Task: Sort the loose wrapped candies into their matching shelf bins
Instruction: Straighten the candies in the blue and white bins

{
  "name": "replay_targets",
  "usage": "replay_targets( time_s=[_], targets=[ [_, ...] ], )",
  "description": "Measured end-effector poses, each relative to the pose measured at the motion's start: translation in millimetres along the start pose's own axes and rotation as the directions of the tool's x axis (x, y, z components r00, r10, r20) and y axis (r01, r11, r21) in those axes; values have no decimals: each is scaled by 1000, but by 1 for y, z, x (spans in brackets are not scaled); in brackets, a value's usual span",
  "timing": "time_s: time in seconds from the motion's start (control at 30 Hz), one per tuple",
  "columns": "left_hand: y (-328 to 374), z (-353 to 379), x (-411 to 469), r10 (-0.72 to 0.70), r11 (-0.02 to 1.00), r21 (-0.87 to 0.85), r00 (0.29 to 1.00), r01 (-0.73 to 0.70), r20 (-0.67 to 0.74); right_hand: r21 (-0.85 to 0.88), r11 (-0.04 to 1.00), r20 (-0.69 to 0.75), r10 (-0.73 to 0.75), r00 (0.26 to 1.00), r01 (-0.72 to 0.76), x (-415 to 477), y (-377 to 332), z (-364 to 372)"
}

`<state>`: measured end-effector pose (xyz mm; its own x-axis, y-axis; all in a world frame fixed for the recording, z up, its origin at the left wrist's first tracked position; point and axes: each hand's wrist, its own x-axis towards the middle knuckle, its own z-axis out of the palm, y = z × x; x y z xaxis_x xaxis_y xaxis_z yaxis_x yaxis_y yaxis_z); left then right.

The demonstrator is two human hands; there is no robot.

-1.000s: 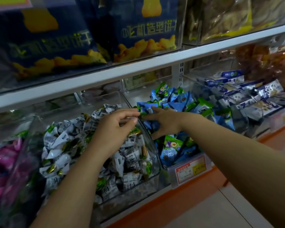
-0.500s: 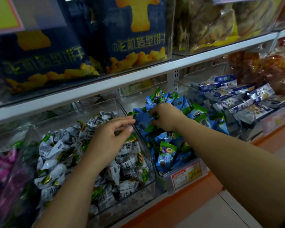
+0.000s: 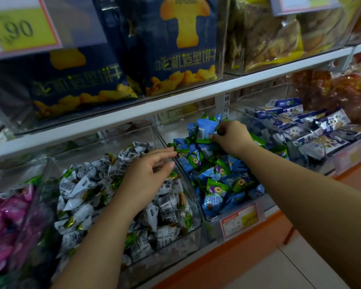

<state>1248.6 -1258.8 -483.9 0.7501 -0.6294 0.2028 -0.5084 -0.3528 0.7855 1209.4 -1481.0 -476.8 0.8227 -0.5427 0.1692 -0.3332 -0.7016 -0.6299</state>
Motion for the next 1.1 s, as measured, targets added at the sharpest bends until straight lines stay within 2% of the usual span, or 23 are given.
replay_targets(
  time_s=[0.07, 0.17, 0.2, 0.3, 0.4, 0.53, 0.6, 0.67, 0.73, 0.8, 0.9, 1.03, 1.1],
  targets=[
    [2, 0, -2, -4, 1000, 18, 1000, 4, 20, -26, 998, 86, -56, 995, 58, -7, 1, -7],
    [8, -1, -5, -2, 998, 59, 1000, 0, 21, 117, 984, 243, -156, 957, 131, -22, 7, -24],
    [10, -1, -6, -4, 997, 76, 1000, 3, 10, 186, 974, 215, -167, 962, 127, -28, 11, -32],
    [19, 1, -3, -26, 992, 126, 999, 30, -34, 300, 943, 6, -153, 988, 144, -44, 31, -54],
    [35, 11, 9, 12, 977, 215, 1000, -8, -20, 193, 970, -119, -123, 985, 145, -55, 53, -69],
    [58, 39, 44, 99, 942, 299, 976, -154, 192, -35, 984, -17, -175, 984, 175, -57, 63, -81],
    [68, 54, 65, 65, 931, 326, 951, -167, 301, -49, 977, -74, -213, 974, 210, -52, 65, -83],
    [72, 67, 86, 44, 932, 315, 921, -178, 388, -25, 982, -139, -191, 972, 189, -45, 71, -86],
    [70, 81, 105, 28, 928, 310, 870, -206, 492, -43, 986, -95, -166, 982, 162, -40, 83, -88],
    [63, 93, 120, -52, 881, 401, 793, -249, 607, -86, 984, -2, -156, 988, 155, -37, 96, -86],
    [51, 107, 131, -202, 743, 563, 681, -361, 704, -76, 981, 31, -176, 984, 178, -35, 105, -85],
    [45, 99, 139, -233, 561, 660, 670, -499, 705, -68, 981, 16, -184, 983, 185, -32, 105, -81],
    [43, 87, 141, -240, 561, 671, 680, -485, 692, -27, 982, 11, -186, 983, 186, -33, 105, -79]
  ],
)
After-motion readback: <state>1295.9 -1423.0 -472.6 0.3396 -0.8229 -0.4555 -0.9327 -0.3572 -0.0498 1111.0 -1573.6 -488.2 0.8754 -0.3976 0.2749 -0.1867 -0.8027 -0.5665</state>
